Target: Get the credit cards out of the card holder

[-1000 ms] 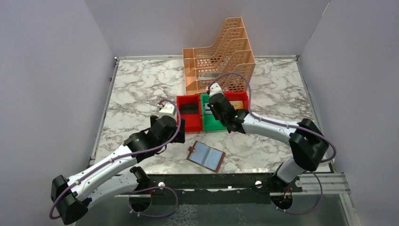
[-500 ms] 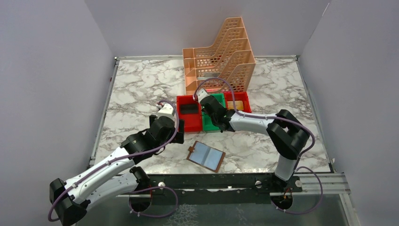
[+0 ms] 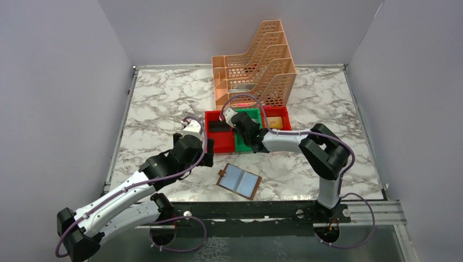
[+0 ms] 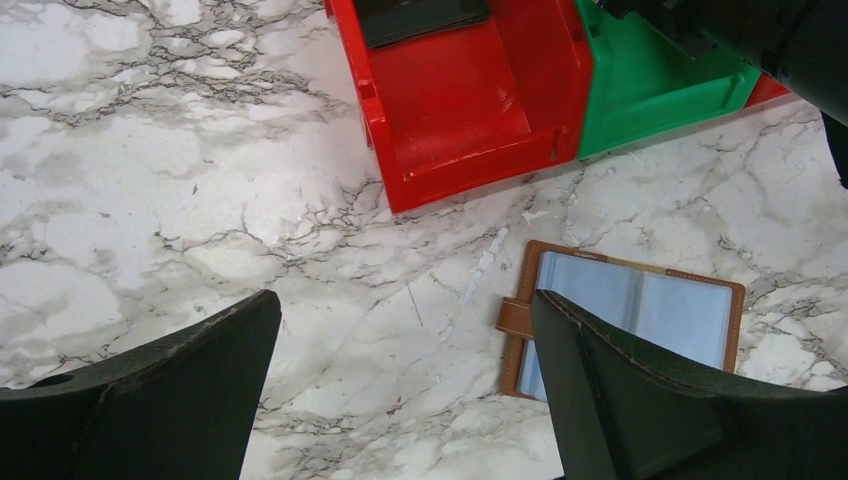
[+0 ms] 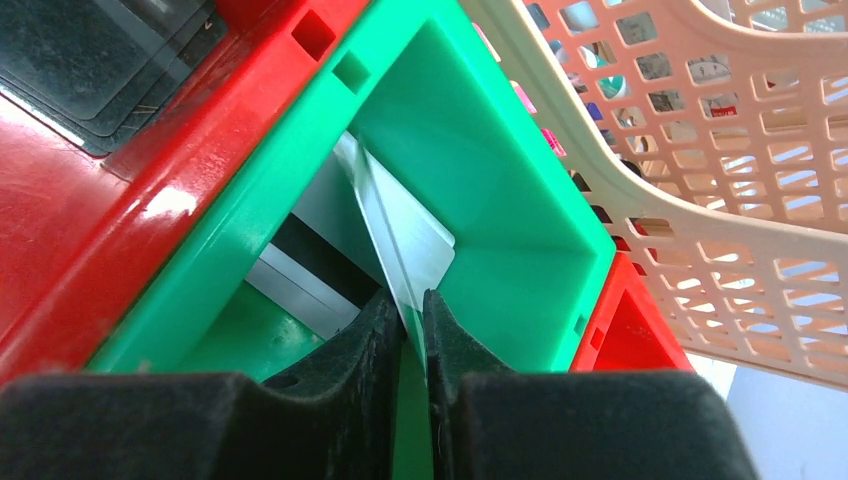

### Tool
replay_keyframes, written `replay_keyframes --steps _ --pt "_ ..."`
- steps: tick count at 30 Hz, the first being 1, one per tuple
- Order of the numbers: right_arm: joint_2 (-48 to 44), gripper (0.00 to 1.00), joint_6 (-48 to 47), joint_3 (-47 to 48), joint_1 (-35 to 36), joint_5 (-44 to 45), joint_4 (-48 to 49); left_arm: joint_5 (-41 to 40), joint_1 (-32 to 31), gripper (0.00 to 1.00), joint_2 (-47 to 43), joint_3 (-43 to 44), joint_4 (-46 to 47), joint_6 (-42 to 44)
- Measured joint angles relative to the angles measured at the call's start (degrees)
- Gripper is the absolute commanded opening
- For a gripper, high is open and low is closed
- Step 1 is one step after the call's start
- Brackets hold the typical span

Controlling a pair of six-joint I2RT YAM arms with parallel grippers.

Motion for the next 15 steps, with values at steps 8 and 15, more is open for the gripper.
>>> replay_keyframes --steps 8,15 --pt "0.0 0.33 -1.4 0.0 -0.4 -2.6 0.0 0.4 0.0 0.99 1.3 0.0 0.0 0.4" --pt "0.0 0.27 -1.6 -0.1 -1.4 -2.7 0.0 0.6 0.0 0.99 1.4 0.0 0.0 0.5"
